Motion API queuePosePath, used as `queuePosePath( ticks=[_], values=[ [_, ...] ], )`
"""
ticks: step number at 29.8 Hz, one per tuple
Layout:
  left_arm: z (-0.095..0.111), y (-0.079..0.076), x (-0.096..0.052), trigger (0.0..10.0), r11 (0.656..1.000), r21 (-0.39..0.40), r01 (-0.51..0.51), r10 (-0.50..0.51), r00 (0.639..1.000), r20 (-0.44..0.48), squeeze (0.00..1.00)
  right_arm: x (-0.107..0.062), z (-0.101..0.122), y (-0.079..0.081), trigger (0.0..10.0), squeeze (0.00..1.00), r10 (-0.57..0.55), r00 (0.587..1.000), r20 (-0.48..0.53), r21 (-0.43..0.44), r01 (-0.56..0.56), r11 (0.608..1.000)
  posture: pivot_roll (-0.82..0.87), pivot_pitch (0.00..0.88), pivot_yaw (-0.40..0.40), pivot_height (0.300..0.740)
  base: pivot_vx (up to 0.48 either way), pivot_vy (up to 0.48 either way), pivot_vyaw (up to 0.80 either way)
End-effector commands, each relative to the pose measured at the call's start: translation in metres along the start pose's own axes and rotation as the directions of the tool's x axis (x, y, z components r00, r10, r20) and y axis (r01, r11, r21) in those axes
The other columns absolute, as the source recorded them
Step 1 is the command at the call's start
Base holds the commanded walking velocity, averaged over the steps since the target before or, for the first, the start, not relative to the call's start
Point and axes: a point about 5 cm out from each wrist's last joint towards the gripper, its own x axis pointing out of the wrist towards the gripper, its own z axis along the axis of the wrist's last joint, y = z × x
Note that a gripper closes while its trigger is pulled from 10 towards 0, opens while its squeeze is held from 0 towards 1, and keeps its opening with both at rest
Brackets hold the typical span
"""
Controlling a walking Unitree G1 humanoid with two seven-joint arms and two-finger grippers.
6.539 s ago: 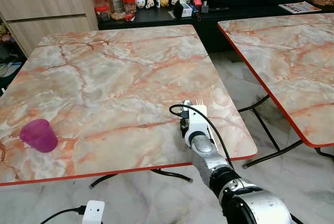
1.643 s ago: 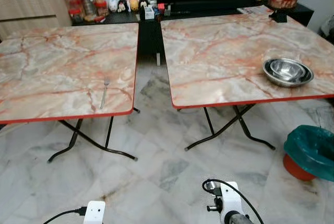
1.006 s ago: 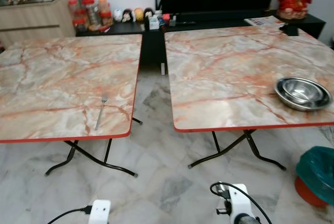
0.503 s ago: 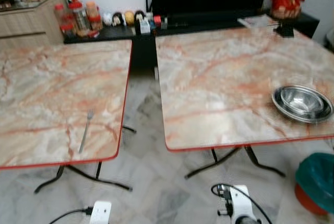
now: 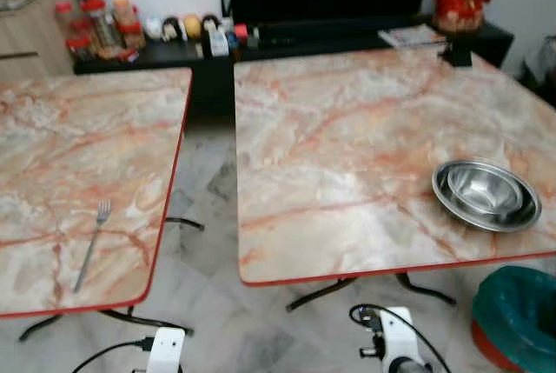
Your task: Setting the table
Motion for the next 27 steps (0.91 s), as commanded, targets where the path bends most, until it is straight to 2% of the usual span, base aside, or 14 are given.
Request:
queuePosePath(
  ticks=[1,4,27],
  values=[
    [-0.0068,0.0037,-0.0012,10.0,1.000,0.008,-0.010,0.011,1.000,-0.025,0.00,0.0003,-0.0009,0.0065,10.0,0.00,0.015,1.000,-0.004,0.015,-0.015,1.000,0.00,0.021,0.024,0.740,0.000,0.000,0.00],
    [-0.0065,0.0037,-0.0011,10.0,1.000,0.010,-0.013,0.013,1.000,-0.024,0.00,0.0003,-0.0009,0.0059,10.0,0.00,0.012,1.000,-0.005,0.016,-0.012,1.000,0.00,0.026,0.023,0.740,0.000,-0.200,0.00],
    [-0.0070,0.0049,-0.0013,10.0,1.000,0.009,-0.024,0.024,0.999,-0.025,0.00,0.0008,0.0012,0.0076,10.0,0.00,0.013,1.000,0.002,0.021,-0.013,1.000,0.00,0.038,0.025,0.740,0.000,-0.479,0.00]
  ],
)
